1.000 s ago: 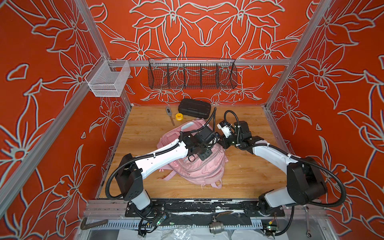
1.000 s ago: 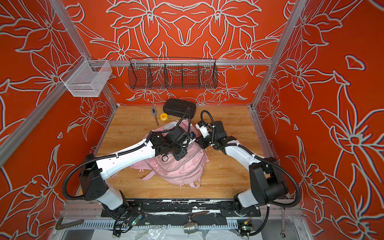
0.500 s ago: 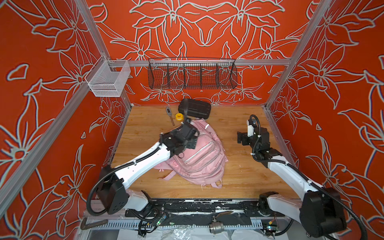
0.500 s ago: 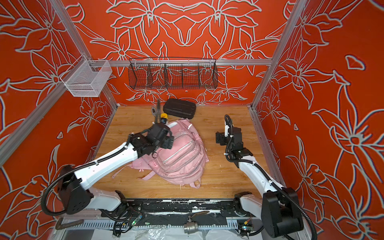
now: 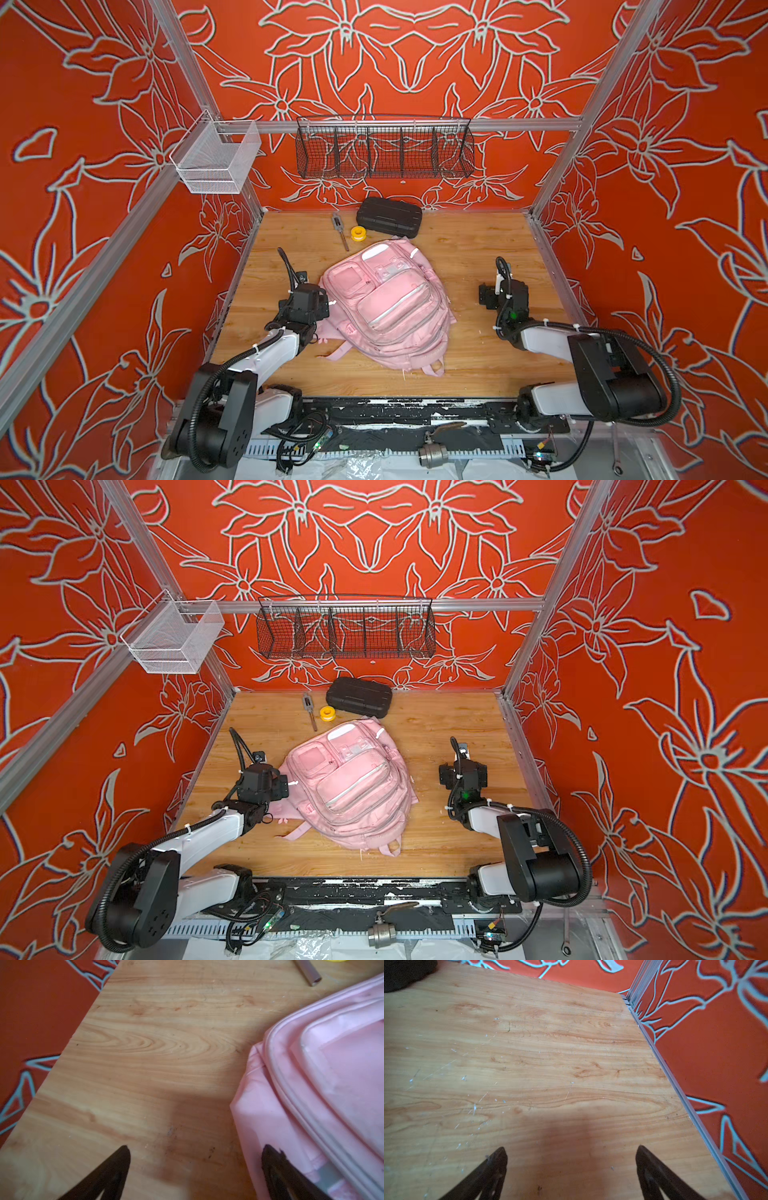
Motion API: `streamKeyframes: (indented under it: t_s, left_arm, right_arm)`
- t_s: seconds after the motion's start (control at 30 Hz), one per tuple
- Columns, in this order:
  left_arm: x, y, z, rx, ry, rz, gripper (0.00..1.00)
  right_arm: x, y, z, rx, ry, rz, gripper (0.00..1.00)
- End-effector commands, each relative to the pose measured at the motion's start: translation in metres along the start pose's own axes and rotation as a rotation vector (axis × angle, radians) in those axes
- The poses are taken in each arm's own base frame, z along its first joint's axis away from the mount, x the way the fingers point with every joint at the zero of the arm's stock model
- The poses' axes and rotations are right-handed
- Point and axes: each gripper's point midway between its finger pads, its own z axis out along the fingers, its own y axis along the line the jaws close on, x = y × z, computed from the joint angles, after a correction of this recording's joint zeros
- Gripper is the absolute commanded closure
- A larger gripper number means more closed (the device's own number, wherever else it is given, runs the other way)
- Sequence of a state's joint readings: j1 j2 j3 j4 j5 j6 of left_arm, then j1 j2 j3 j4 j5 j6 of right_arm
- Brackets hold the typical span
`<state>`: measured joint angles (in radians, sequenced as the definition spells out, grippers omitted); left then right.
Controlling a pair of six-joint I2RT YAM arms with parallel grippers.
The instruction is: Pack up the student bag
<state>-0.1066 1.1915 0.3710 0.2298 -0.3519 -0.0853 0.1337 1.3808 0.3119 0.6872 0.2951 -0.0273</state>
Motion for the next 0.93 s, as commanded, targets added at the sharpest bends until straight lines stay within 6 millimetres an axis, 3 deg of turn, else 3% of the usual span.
streamKeyframes:
  t_s: [0.0, 0.13, 0.23, 0.9]
  left_arm:
    - [-0.038, -0.017, 0.002, 0.174, -0.2, -0.018, 0.02]
    - [-0.036, -0.017, 0.026, 0.155, -0.09, -0.028, 0.02]
    - [-0.035, 0.001, 0.026, 0.094, -0.111, -0.103, 0.03]
    - [-0.035, 0.0, 0.025, 0.099, -0.117, -0.098, 0.03]
  right_arm:
    - [-0.023, 0.007, 0.001, -0.057, -0.153, 0.027, 0.03]
    - [-0.022, 0.007, 0.003, -0.073, -0.128, 0.032, 0.03]
    - [-0.019, 0.007, 0.002, -0.077, -0.096, 0.027, 0.03]
    - [-0.021, 0.006, 0.003, -0.075, -0.106, 0.032, 0.03]
